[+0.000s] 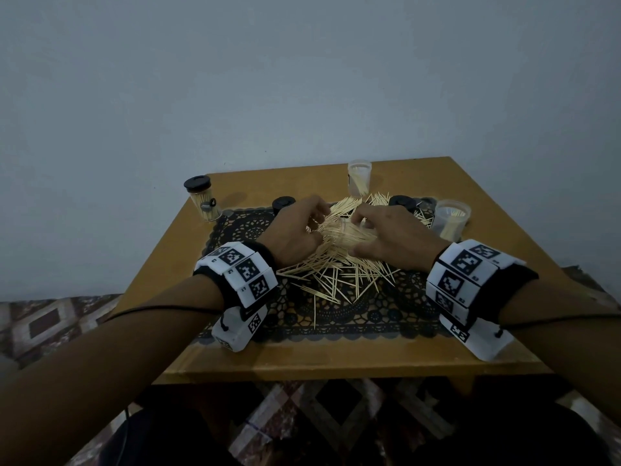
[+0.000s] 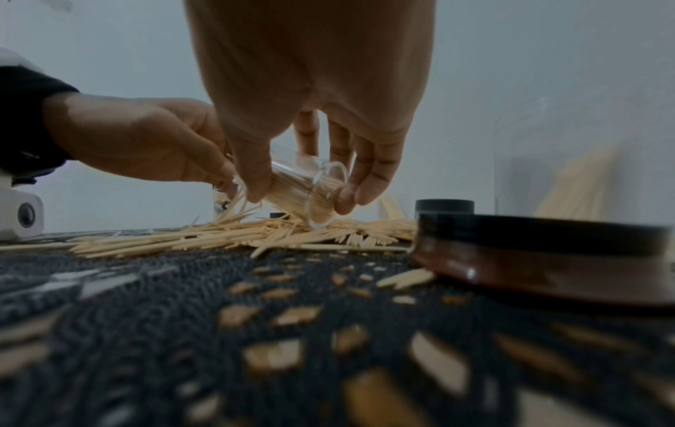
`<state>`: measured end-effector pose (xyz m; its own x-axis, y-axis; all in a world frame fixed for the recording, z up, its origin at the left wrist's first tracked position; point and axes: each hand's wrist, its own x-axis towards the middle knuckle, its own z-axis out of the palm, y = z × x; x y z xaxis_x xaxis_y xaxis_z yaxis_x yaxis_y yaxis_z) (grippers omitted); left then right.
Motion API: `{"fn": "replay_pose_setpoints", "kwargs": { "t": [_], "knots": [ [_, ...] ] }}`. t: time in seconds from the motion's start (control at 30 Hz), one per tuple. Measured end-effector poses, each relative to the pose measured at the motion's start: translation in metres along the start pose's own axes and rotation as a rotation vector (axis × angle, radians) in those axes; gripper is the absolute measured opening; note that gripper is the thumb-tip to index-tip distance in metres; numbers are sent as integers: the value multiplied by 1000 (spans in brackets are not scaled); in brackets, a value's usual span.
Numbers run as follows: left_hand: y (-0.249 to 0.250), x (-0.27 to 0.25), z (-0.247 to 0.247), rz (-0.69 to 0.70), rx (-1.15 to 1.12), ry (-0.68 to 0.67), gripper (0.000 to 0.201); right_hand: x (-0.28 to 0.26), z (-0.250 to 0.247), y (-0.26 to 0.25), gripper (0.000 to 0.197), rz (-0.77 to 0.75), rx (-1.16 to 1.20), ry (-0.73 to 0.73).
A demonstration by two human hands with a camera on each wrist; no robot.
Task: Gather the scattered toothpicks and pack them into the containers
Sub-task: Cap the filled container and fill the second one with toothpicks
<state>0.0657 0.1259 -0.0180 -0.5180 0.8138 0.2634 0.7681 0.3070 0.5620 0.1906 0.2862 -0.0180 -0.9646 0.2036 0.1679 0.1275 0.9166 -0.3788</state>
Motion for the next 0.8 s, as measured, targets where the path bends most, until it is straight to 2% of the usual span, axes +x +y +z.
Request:
{"fn": "replay_pose_setpoints", "kwargs": {
  "t": [0.13,0.27,0.4,0.53,0.6,0.67,0.7,0.8],
  "knots": [
    [-4,2,1,-95,166,70,14,1,1,2,49,18,5,47],
    [-6,1,-3,-100,101,-34,5,0,1,1,48,19,9,52],
    [0,0,-4,-42,41,-20,11,1,1,1,48,19,-20,22],
    [1,0,-3,-7,115,-21,18,0,0,-1,47,-5,-11,17],
    [-3,1,-3,-9,142,48,19,0,0,0,49,14,-7,30],
    [-5,1,-3,-22,64,132,5,0,0,1,50,44,-25,27],
    [-5,0,-3,-17,16,140,8,0,0,1,50,54,-30,25],
    [-1,-2,0,56,-64,54,13,0,0,1,49,51,-14,36]
  ]
}}
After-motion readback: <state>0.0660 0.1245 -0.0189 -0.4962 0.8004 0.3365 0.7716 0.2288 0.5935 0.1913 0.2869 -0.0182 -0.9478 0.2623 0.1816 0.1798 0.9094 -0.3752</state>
